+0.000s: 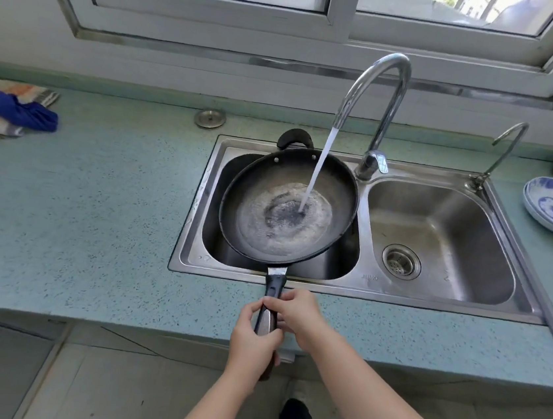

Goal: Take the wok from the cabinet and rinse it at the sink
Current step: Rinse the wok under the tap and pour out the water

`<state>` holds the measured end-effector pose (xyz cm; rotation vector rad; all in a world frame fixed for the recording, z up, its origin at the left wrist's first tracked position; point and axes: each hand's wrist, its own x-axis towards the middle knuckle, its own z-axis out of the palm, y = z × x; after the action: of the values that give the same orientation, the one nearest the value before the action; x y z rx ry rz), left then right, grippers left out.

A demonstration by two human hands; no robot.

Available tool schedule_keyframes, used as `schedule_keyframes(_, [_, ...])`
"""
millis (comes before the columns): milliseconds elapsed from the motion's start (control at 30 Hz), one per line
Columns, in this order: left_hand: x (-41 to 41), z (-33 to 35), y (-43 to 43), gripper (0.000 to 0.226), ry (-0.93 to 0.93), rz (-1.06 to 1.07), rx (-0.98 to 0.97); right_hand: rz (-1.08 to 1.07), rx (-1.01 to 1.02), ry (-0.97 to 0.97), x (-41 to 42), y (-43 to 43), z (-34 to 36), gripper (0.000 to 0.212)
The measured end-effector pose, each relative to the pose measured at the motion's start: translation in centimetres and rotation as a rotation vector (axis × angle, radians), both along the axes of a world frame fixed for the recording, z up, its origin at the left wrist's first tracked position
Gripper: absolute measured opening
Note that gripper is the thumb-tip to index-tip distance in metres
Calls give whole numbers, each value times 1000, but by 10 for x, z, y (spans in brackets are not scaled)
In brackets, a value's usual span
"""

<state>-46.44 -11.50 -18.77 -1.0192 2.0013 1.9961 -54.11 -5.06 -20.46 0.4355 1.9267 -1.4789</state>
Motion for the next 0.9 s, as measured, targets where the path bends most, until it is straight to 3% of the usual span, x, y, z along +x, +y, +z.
schedule_keyframes(233, [8,-6,-7,42,0,18,116,20,29,27,2,-1,5,31])
schedule_keyframes(533, [6,-4,6,47,17,17,62,16,39,36,5,6,-4,32])
schedule_keyframes(667, [5,-4,13,51,1,-3,66,-35,-18,-17,7,9,-6,10])
schedule_keyframes(900, [4,3,10,48,-9,-39,-27,-120,-138,-77,7,6,-4,6])
